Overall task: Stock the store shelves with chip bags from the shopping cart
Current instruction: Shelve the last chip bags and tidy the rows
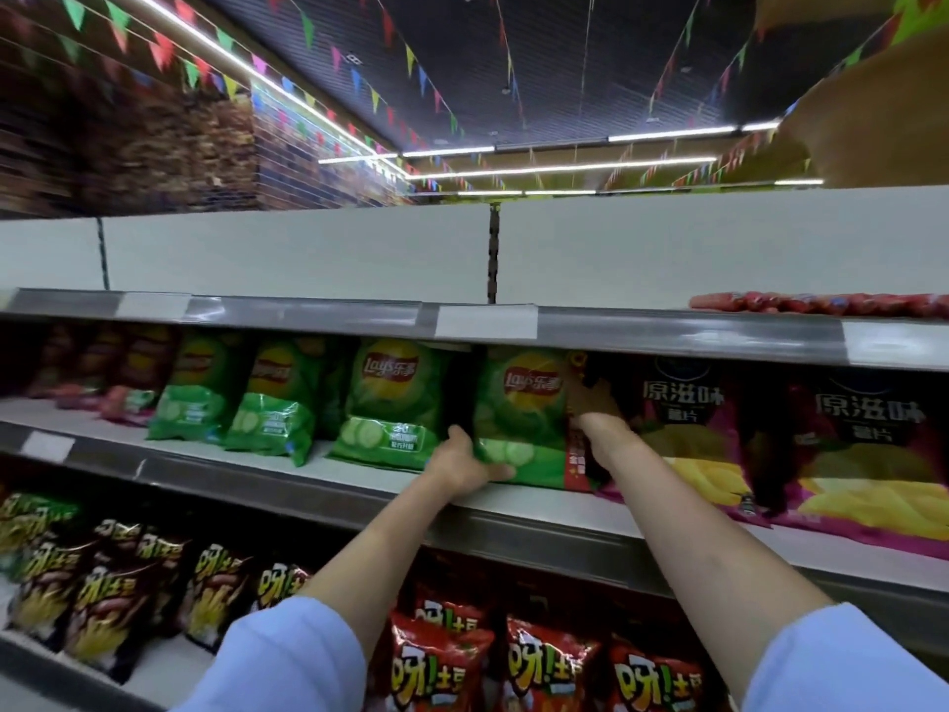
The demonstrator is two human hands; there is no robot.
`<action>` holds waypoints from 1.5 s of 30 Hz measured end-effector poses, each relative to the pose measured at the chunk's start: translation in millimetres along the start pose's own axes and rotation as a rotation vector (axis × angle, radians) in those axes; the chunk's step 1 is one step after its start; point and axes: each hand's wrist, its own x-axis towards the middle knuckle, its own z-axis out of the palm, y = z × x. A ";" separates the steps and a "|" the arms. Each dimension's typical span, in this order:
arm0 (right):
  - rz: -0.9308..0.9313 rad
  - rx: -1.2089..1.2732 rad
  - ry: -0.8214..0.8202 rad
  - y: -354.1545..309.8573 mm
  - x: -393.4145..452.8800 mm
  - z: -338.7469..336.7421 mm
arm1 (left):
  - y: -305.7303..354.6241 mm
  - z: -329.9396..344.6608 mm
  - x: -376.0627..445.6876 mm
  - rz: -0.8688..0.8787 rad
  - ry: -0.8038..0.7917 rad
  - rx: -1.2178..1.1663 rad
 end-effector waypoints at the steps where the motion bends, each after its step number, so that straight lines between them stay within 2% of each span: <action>1: 0.043 0.041 -0.001 4.6 5.0 -1.8 | -1.3 0.2 3.8 0.008 -0.027 -0.009; 4: 0.162 0.036 -0.073 7.4 12.0 -3.6 | -3.3 0.4 15.2 0.038 -0.070 -0.032; 9: -0.030 0.117 0.116 -7.1 27.9 11.4 | -7.6 -0.7 29.0 0.129 -0.081 0.048; 15: -0.008 0.100 0.255 -0.4 43.1 20.3 | -13.1 -3.1 36.3 0.233 -0.112 0.108; 21: -0.003 -0.204 0.433 -18.0 16.3 32.8 | -18.3 -13.9 35.8 0.308 -0.138 0.153; 23: -0.103 -0.408 0.465 -20.5 -0.5 40.4 | -26.3 -22.1 31.6 0.352 -0.080 0.086; 26: -0.188 -0.545 0.541 -13.6 -28.2 57.7 | -43.8 -38.5 23.2 0.462 0.058 -0.073; 29: -0.245 -0.600 0.403 -8.0 -53.4 87.9 | -62.0 -63.2 20.2 0.576 0.269 -0.071; 33: -0.185 -0.483 0.174 -9.0 -65.1 135.4 | -91.6 -91.7 31.2 0.417 0.471 0.001; 35: -0.089 -0.443 0.070 -11.4 -62.4 156.5 | -104.6 -101.8 34.8 0.299 0.415 -0.028; 39: 0.068 -0.431 -0.084 -14.2 -57.1 180.3 | -125.9 -112.4 45.0 0.130 0.136 -0.069; 41: 0.082 -0.457 -0.088 -11.4 -52.1 182.3 | -129.2 -113.5 51.3 0.129 0.038 -0.060; 45: 0.069 -0.489 -0.031 -6.9 -46.9 181.6 | -122.4 -114.4 57.4 0.125 0.032 0.023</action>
